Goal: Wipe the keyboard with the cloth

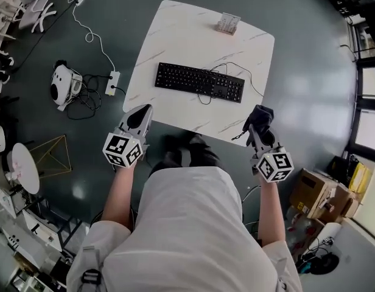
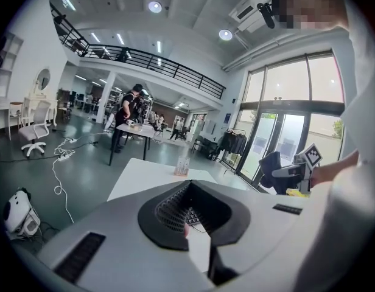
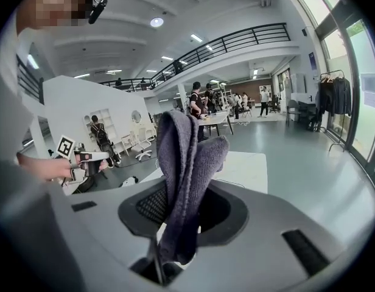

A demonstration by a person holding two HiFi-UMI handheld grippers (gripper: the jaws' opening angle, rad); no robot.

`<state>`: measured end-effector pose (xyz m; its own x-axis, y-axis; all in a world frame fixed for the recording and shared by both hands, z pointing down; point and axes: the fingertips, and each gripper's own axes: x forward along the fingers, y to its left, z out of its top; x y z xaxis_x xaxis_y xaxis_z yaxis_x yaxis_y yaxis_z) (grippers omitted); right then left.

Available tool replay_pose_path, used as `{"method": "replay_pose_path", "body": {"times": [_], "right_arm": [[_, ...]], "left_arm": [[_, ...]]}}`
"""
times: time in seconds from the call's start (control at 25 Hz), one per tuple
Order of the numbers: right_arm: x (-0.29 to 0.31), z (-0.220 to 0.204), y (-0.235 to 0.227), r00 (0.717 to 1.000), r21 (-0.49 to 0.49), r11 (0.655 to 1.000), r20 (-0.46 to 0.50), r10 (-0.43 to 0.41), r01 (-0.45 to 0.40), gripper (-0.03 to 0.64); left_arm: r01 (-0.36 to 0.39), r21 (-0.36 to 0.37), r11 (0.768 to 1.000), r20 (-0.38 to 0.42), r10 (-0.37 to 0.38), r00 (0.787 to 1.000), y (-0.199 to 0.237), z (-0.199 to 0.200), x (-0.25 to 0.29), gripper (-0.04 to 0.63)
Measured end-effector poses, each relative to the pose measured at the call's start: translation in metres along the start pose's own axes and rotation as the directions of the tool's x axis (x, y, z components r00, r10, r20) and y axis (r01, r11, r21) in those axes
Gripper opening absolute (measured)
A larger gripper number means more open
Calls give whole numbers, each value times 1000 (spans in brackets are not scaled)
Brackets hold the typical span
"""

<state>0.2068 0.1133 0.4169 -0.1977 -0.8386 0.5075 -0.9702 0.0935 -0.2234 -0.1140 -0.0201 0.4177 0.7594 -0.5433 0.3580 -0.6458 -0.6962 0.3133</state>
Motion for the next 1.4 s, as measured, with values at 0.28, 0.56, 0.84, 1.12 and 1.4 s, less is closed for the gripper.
{"method": "replay_pose_path", "body": {"times": [0.28, 0.56, 0.84, 1.12, 1.4], "right_arm": [[45, -13, -40, 995, -7, 999, -90, 31, -31, 118], [88, -45, -74, 979, 21, 998, -193, 66, -63, 118], [122, -74, -99, 953, 39, 994, -282, 108, -101, 118], [144, -94, -112, 926, 42, 992, -357, 124, -117, 118], [169, -115, -121, 896, 68, 997, -438, 68, -42, 118]], "left_arm": [[-46, -23, 999, -10, 46, 999, 10, -5, 40, 12], [-54, -30, 998, -51, 53, 997, 12, -30, 73, 14], [-70, -60, 996, -93, 64, 994, 16, -56, 99, 14], [-70, -72, 995, -156, 58, 986, 25, -75, 115, 15], [-23, -76, 997, -239, 4, 971, 58, -101, 133, 18]]}}
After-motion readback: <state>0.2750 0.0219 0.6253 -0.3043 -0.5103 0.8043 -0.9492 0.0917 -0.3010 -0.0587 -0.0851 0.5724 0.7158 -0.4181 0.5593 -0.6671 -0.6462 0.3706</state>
